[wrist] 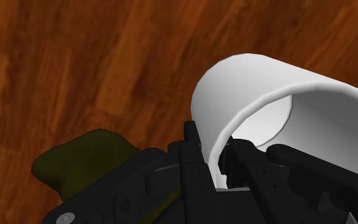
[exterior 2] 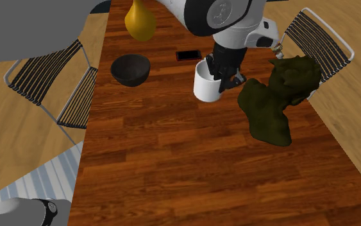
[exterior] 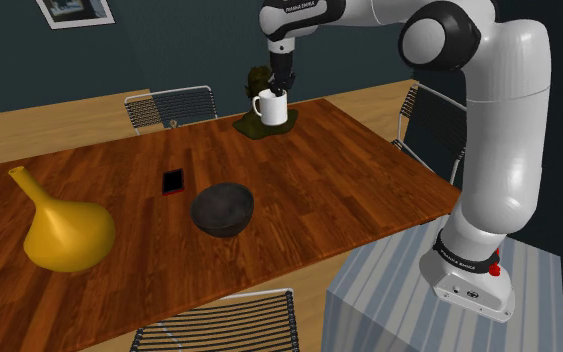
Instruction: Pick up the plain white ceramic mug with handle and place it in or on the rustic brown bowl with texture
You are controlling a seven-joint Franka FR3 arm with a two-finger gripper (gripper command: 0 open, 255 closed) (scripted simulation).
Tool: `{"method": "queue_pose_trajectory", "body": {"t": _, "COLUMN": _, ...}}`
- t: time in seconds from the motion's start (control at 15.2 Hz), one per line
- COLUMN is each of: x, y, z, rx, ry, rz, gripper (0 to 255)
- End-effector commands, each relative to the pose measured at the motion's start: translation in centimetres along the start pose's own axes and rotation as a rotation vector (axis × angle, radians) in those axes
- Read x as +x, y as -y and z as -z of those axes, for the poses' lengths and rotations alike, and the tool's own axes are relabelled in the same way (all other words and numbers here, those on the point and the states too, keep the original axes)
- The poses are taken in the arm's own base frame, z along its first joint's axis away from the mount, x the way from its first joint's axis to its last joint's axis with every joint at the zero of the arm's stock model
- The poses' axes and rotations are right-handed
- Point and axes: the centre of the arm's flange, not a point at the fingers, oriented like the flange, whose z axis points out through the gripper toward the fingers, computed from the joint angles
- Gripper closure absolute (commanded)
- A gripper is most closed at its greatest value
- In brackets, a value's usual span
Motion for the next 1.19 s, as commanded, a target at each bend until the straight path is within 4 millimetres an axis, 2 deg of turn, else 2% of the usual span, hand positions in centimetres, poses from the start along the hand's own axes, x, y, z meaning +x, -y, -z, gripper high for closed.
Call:
{"method": "queue_pose_trajectory", "body": {"t": 0.0, "x": -0.7, "y": 2.3, "z": 0.4, "rx": 0.000, "ry": 0.000, "rz": 0.000, "gripper": 255}}
{"method": "queue_pose_trajectory", "body": {"t": 1.12, "x": -8.2, "y": 23.4, "z": 1.6, "rx": 0.000, "ry": 0.000, "rz": 0.000, "gripper": 255}}
